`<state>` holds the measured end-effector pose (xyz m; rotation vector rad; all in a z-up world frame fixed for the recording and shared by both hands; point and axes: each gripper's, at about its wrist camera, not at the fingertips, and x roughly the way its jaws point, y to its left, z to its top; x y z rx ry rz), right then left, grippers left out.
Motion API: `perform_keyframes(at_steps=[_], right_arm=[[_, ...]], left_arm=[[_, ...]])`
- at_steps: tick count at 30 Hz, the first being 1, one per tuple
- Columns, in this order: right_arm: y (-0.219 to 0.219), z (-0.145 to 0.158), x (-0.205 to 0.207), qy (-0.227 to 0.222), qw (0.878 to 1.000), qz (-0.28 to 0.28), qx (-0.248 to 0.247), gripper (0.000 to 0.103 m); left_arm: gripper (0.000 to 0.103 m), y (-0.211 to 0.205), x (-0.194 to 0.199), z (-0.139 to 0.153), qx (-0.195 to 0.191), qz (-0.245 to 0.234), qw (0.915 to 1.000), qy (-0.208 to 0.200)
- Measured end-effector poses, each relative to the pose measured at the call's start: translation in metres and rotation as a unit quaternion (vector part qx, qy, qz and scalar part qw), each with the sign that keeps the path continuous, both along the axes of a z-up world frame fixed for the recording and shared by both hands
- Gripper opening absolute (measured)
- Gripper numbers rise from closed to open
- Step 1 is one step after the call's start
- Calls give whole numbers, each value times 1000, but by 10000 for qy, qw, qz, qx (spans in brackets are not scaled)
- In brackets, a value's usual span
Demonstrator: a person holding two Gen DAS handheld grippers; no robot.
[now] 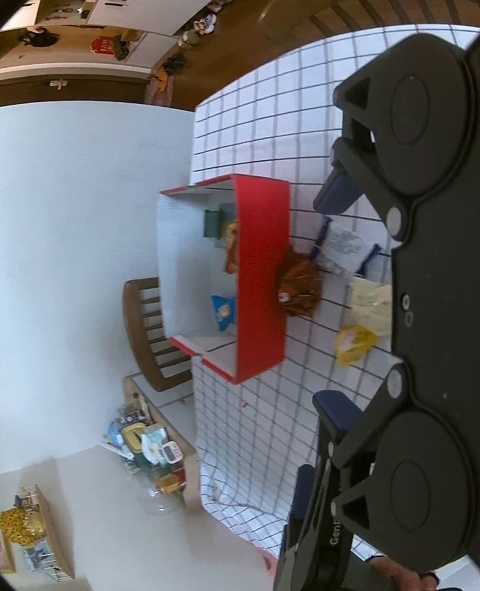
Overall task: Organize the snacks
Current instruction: 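Move both tools back to the snacks beside the red box, then grasp the wrapped candy with the left tool while the right grasps the cream bag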
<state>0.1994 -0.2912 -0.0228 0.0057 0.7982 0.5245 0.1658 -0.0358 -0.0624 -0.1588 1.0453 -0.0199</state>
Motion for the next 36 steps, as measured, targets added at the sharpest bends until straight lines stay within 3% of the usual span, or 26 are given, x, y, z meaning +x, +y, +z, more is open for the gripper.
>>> perform_keyframes(at_steps=[10, 19, 26, 33, 36], right_arm=[[-4, -37, 5, 663, 9977, -102, -17, 102], [1, -66, 22, 1176, 9928, -222, -76, 100], [20, -85, 33, 1328, 9904, -73, -369, 94], [35, -98, 45, 1440, 9883, 66, -490, 81], [40, -101, 48, 1500, 9874, 132, -476, 78]], left_arm=[[84, -7, -5, -48, -5, 266, 9965, 795], [84, -20, 7, -82, 82, 413, 9922, 1170], [84, -26, 10, -103, 114, 676, 9891, 1304], [83, -28, 11, -111, 67, 944, 9878, 1237], [67, -30, 12, -113, 16, 983, 9869, 1277]])
